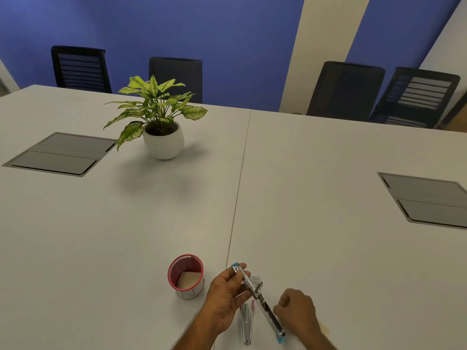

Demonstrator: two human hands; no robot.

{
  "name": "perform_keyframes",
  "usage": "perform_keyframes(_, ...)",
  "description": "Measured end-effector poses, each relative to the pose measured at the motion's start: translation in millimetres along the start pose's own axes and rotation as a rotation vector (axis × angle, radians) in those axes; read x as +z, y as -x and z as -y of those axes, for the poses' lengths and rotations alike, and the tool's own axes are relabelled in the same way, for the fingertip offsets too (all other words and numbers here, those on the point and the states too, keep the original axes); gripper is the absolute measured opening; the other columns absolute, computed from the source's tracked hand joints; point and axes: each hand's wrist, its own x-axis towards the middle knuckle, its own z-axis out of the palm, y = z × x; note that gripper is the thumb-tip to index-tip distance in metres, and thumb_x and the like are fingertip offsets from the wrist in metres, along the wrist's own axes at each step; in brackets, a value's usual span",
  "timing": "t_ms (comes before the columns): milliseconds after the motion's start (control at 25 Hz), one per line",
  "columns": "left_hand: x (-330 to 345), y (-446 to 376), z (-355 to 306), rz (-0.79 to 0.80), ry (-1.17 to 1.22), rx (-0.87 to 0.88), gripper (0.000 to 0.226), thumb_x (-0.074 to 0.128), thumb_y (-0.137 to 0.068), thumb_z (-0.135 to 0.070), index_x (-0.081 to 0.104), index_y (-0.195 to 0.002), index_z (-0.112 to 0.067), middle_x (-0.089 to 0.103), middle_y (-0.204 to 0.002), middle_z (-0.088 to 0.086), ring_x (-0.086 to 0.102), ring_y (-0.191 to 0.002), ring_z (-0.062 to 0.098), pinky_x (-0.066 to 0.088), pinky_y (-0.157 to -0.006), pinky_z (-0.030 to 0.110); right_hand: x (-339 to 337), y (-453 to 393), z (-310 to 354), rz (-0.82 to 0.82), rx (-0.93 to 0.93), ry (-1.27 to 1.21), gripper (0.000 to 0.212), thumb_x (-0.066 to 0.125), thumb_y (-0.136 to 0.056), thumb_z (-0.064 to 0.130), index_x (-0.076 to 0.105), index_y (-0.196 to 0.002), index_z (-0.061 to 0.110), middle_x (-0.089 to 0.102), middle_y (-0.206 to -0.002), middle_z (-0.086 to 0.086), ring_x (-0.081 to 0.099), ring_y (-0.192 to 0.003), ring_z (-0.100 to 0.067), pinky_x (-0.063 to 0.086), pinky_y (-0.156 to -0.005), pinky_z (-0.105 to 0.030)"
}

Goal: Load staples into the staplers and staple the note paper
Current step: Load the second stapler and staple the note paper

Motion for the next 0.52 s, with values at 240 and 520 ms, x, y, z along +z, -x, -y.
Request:
perform_keyframes(240, 3, 2, 2, 0.011, 0.005, -0.005, 0.023, 0.06, -0.095, -0.006, 0.068, -0.117, -0.005, 0.077, -0.087, 0.009, 0.076, -0.083, 0.028, 0.062, -0.068, 0.037, -27, 7, 24, 0.026, -0.038, -0.43, 0.013, 0.082, -0.067, -0.001, 0.075, -0.071, 0.009, 0.074, -0.063, -0.008, 0.071, -0.052, -0.021, 0.063, -0.054, -0.037)
perform_keyframes(520, 5, 3, 4, 0.008, 0.001, 0.002, 0.023, 0.059, -0.096, -0.006, 0.068, -0.117, -0.005, 0.076, -0.091, 0.012, 0.074, -0.092, 0.033, 0.062, -0.072, 0.039, -50, 20, 60, -0.011, -0.091, -0.656, 0.016, 0.079, -0.071, 0.0, 0.08, -0.079, 0.014, 0.076, -0.081, -0.01, 0.075, -0.066, -0.026, 0.064, -0.067, -0.037)
